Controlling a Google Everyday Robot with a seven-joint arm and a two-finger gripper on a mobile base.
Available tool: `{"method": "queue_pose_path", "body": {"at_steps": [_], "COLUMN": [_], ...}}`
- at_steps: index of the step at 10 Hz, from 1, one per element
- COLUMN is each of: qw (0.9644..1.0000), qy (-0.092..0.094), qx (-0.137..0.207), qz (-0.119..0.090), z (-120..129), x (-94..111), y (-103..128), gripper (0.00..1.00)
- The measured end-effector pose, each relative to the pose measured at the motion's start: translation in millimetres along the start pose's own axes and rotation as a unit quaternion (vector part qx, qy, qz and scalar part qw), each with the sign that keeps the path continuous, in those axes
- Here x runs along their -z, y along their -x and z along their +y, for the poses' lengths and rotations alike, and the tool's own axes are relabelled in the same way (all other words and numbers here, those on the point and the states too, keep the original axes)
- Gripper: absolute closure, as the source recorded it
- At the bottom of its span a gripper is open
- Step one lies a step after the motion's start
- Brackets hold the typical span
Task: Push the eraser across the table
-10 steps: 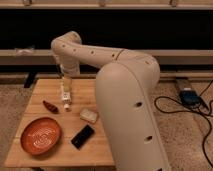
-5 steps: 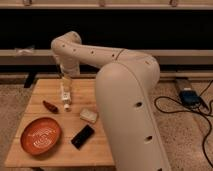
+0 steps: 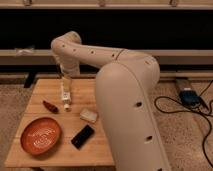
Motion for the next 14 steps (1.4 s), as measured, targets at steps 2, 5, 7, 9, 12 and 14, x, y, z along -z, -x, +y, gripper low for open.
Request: {"method": "queue_pose_path", "body": {"at_steps": [2,5,7,9,12,14], "qw": [1.0,1.0,1.0,1.0,1.0,0.9998], "qy": [0.0,0.0,0.0,0.0,0.003,0.006], "qx": [0.0,0.0,0.0,0.0,0.003,0.016], "qz": [0.0,0.0,0.0,0.0,-0.002,-0.012], "z": [0,0,0,0,-1,-15], "x": [0,0,0,0,1,3], "y": [0,0,0,0,1,3], "gripper": [0.2,0.2,0.2,0.2,0.2,0.2]}}
